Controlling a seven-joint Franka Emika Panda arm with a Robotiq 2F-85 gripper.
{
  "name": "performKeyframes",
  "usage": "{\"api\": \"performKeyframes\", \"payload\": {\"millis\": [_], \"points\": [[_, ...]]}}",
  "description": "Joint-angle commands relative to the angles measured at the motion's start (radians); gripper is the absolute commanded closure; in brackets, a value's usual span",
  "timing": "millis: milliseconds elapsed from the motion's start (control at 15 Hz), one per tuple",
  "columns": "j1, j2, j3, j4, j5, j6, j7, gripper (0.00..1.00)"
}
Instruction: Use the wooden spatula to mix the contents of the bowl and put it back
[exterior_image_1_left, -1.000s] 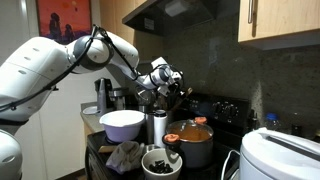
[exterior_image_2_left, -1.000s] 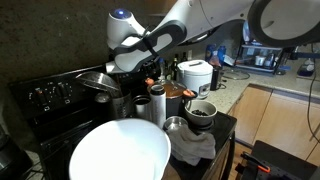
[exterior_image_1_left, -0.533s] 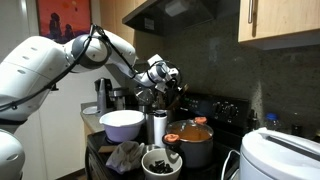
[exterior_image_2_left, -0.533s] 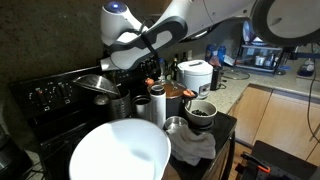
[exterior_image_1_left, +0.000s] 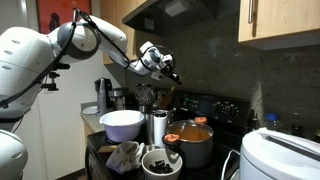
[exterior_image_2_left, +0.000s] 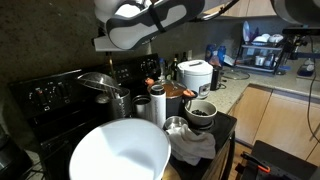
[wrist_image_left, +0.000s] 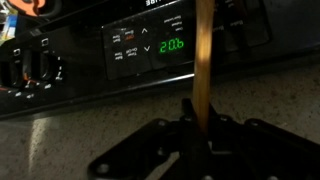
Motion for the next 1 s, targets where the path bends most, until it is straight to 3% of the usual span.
{"api": "performKeyframes", "payload": {"millis": [0, 67, 400, 467, 933], "points": [[0.007, -0.126, 0.017, -0.075, -0.098, -0.088, 0.085, 0.97], [0.039, -0.152, -0.020, -0.087, -0.106, -0.109, 0.094, 0.97], [0.056, -0.287, -0.028, -0.146, -0.218, -0.277, 0.152, 0.97], [-0.026, -0.323, 0.069, -0.165, -0.260, -0.327, 0.168, 0.97], [-0.196, -0.554, 0.229, -0.436, -0.281, -0.509, 0.203, 0.97]]}}
